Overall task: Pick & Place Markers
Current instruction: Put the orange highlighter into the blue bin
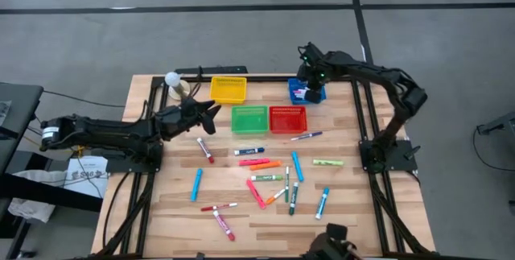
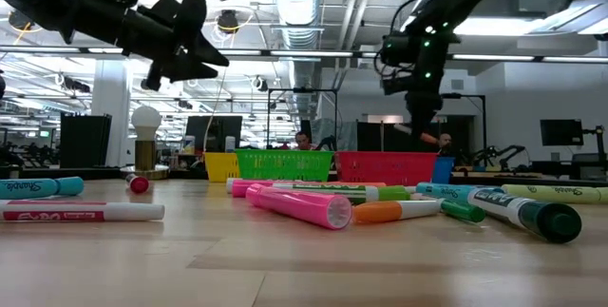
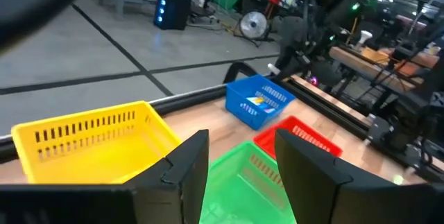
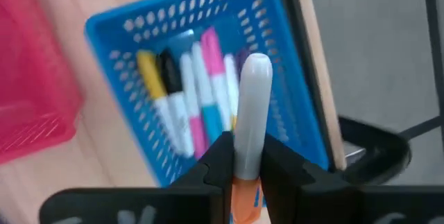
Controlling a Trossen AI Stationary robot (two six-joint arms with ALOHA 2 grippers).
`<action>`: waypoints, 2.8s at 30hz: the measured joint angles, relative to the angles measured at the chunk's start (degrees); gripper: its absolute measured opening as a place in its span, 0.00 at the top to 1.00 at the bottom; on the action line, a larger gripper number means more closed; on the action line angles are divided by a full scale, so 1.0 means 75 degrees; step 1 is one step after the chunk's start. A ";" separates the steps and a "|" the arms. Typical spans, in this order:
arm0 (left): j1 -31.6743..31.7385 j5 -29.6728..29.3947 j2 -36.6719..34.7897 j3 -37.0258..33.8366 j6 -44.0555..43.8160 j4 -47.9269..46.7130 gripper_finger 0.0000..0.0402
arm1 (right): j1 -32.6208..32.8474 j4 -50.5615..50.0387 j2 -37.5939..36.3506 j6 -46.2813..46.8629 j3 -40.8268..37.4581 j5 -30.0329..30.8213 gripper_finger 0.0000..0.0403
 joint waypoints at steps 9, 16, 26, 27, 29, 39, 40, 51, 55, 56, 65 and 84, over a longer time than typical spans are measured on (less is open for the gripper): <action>0.0286 0.0538 -0.0019 0.0000 0.0005 -0.0026 0.59 | 0.0064 -0.1009 0.1760 -0.0455 0.1609 0.0003 0.87; 0.0301 0.0540 -0.0019 0.0000 0.0006 -0.0025 0.60 | 0.0044 -0.1460 0.2399 -0.0724 0.2038 0.0029 0.87; 0.0298 0.0540 -0.0019 0.0000 0.0011 -0.0025 0.60 | -0.0158 -0.1436 0.2482 -0.0863 0.2043 0.0044 0.87; 0.0298 0.0540 -0.0019 0.0000 0.0011 -0.0025 0.60 | -0.0193 -0.1426 0.2482 -0.0863 0.2025 0.0040 0.87; 0.0298 0.0540 -0.0019 0.0000 0.0012 -0.0025 0.60 | -0.0235 -0.1416 0.2482 -0.0919 0.1981 0.0035 0.87; 0.0298 0.0540 -0.0016 0.0000 0.0015 -0.0025 0.60 | -0.0301 -0.1343 0.2482 -0.1070 0.1956 -0.0029 0.87; 0.0298 0.0539 -0.0016 0.0000 0.0015 -0.0025 0.60 | -0.0308 -0.1333 0.2483 -0.1077 0.1956 -0.0033 0.87; 0.0301 0.0540 -0.0016 0.0000 0.0015 -0.0023 0.60 | -0.0243 -0.1286 0.2966 -0.1131 0.1945 -0.0034 0.87; 0.0316 0.0540 -0.0016 0.0003 0.0015 -0.0022 0.60 | -0.0248 -0.1239 0.2966 -0.1128 0.1945 -0.0036 0.87; 0.0316 0.0539 -0.0016 0.0003 0.0015 -0.0023 0.60 | -0.0254 -0.1244 0.2966 -0.1131 0.1945 -0.0044 0.86; 0.0316 0.0540 -0.0013 0.0006 0.0015 -0.0019 0.60 | -0.0255 -0.1292 0.2954 -0.1372 0.1946 -0.0053 0.78; 0.0316 0.0540 -0.0013 0.0006 0.0015 -0.0019 0.60 | 0.0155 -0.2702 0.2510 -0.0542 0.3670 -0.1375 0.77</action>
